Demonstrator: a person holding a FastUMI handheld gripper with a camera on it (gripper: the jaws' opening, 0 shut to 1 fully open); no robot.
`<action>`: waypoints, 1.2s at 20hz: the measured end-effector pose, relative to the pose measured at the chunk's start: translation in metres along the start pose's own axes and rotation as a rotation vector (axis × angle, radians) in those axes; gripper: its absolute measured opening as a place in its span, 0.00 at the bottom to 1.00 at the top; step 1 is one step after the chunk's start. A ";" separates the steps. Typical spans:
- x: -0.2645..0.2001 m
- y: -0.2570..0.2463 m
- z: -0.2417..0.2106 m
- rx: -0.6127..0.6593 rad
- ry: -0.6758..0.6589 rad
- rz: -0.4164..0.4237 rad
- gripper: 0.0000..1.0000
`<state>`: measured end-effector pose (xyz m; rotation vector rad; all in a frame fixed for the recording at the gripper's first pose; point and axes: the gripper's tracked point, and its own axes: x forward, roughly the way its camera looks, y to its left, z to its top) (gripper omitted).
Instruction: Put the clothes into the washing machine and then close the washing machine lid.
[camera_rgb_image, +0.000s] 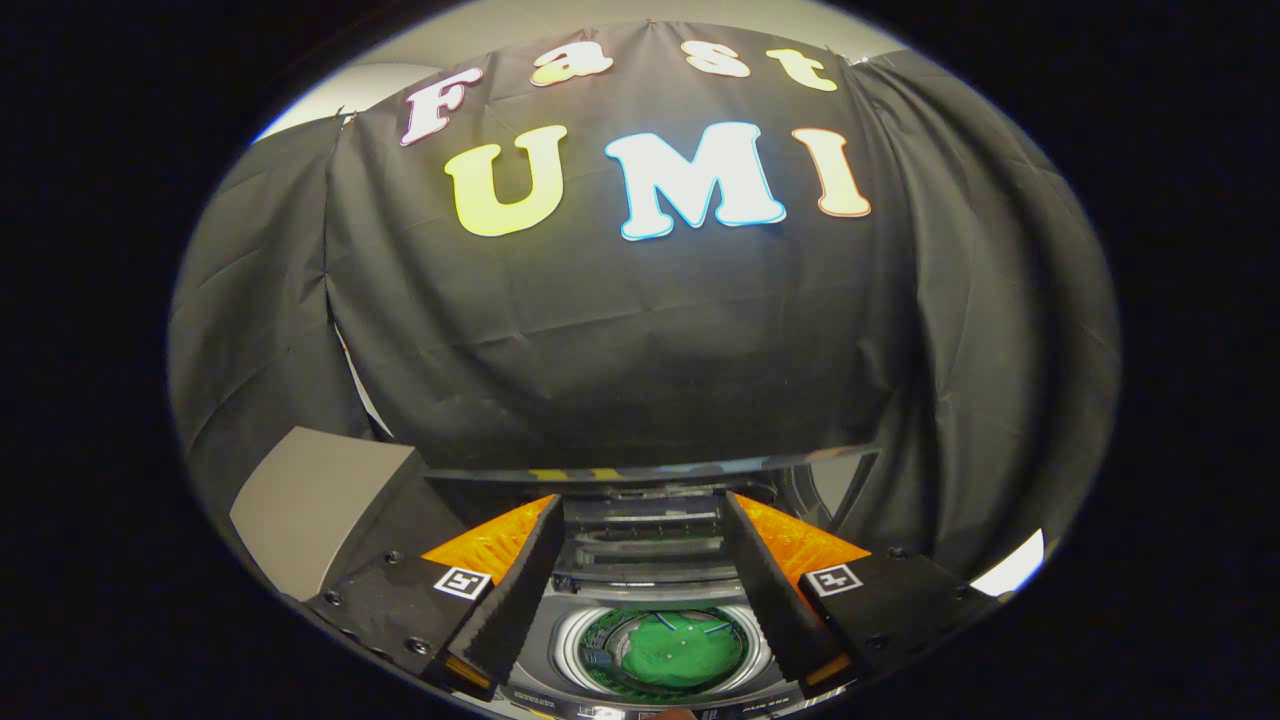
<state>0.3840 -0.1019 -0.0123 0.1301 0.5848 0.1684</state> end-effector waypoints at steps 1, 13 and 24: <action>0.002 0.002 0.007 -0.003 -0.010 -0.001 0.98; 0.050 0.018 0.031 -0.029 0.001 -0.021 0.98; 0.106 0.018 0.011 -0.031 0.093 -0.066 0.98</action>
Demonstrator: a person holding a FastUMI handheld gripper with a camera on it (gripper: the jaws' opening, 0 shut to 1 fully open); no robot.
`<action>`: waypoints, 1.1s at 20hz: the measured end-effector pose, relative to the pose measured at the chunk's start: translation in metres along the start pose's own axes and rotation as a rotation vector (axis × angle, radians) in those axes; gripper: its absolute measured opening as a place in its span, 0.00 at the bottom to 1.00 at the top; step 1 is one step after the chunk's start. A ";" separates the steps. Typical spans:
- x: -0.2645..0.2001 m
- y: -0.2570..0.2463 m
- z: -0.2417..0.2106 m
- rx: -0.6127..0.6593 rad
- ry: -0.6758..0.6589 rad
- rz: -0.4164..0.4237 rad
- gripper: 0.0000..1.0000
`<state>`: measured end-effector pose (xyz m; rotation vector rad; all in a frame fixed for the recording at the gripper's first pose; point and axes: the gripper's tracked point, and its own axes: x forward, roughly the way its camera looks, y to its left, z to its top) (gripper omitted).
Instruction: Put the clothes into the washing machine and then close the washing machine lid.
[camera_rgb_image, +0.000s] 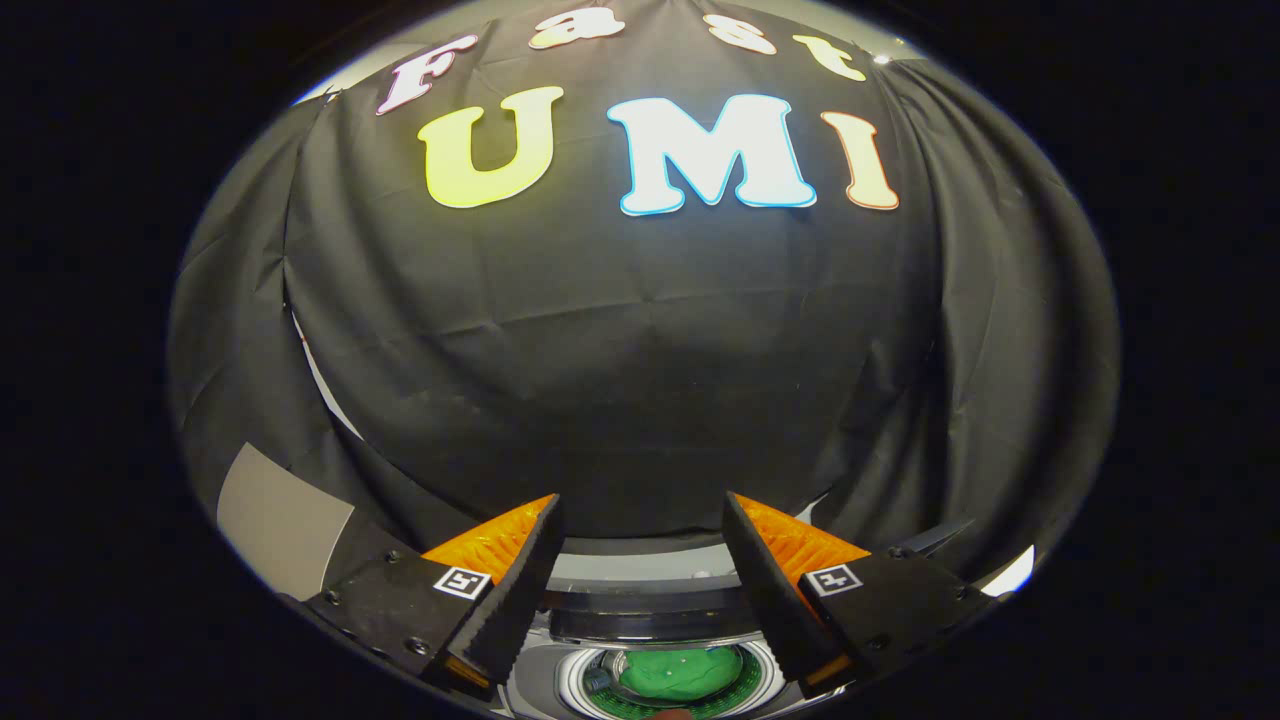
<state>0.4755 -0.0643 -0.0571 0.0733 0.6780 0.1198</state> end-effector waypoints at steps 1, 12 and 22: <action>0.002 0.000 -0.001 -0.006 0.005 -0.003 0.98; 0.006 0.001 -0.018 -0.054 0.037 -0.018 0.99; -0.033 0.002 -0.039 -0.073 -0.055 0.004 0.99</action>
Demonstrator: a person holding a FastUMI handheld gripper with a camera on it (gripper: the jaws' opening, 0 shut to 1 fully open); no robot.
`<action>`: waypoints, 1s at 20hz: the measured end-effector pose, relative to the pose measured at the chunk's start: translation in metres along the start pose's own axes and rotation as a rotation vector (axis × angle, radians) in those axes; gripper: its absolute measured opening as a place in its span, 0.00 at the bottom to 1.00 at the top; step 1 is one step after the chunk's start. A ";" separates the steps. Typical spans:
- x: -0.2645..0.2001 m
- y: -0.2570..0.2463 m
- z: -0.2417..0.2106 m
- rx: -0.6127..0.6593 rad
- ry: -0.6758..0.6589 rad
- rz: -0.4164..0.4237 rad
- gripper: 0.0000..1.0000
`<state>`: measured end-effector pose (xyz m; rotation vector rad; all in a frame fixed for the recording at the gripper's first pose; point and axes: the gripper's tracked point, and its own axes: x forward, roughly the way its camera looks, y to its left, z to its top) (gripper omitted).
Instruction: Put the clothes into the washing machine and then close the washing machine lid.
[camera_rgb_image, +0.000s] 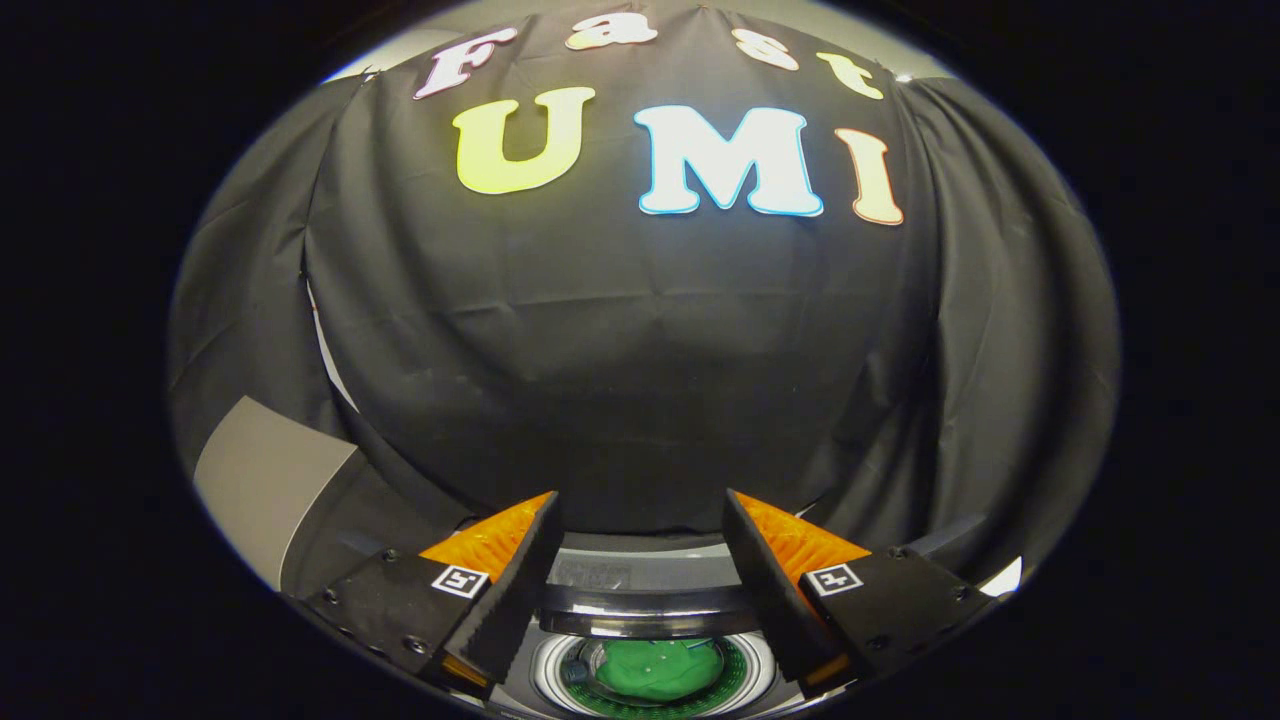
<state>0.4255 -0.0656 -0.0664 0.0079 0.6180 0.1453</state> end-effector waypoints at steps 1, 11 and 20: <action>-0.005 0.001 0.000 -0.002 -0.033 0.003 0.99; -0.039 0.004 -0.023 -0.003 -0.200 -0.002 0.99; -0.072 0.009 -0.068 -0.003 -0.259 0.004 0.99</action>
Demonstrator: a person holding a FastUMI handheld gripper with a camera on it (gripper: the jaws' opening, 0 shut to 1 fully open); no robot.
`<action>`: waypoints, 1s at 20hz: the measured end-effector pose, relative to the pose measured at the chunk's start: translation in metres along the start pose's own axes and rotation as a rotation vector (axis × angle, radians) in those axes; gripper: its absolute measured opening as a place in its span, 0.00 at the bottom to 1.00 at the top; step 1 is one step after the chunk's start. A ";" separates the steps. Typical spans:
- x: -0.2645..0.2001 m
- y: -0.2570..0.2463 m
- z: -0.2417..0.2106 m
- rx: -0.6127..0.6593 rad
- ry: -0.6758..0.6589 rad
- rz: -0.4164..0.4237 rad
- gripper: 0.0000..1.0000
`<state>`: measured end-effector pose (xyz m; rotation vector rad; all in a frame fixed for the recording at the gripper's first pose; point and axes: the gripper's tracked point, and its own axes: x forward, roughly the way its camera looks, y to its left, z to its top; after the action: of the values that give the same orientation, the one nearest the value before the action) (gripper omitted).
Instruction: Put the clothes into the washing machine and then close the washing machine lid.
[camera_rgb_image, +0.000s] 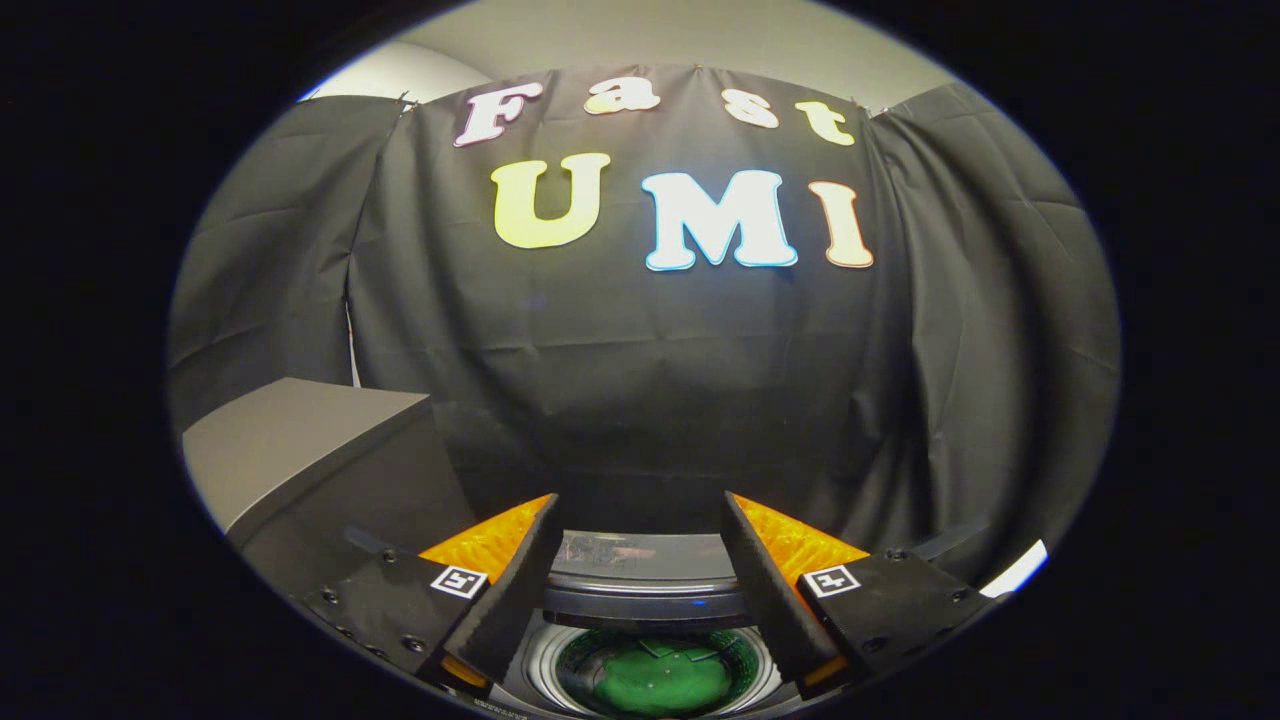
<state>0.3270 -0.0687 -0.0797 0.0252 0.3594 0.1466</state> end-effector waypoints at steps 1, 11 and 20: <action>-0.007 0.001 -0.007 -0.001 -0.008 0.003 0.99; -0.078 0.030 -0.081 -0.164 -0.013 0.094 0.99; -0.204 0.049 -0.064 -0.062 -0.166 0.017 1.00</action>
<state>0.1089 -0.0500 -0.0665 -0.0207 0.1884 0.1713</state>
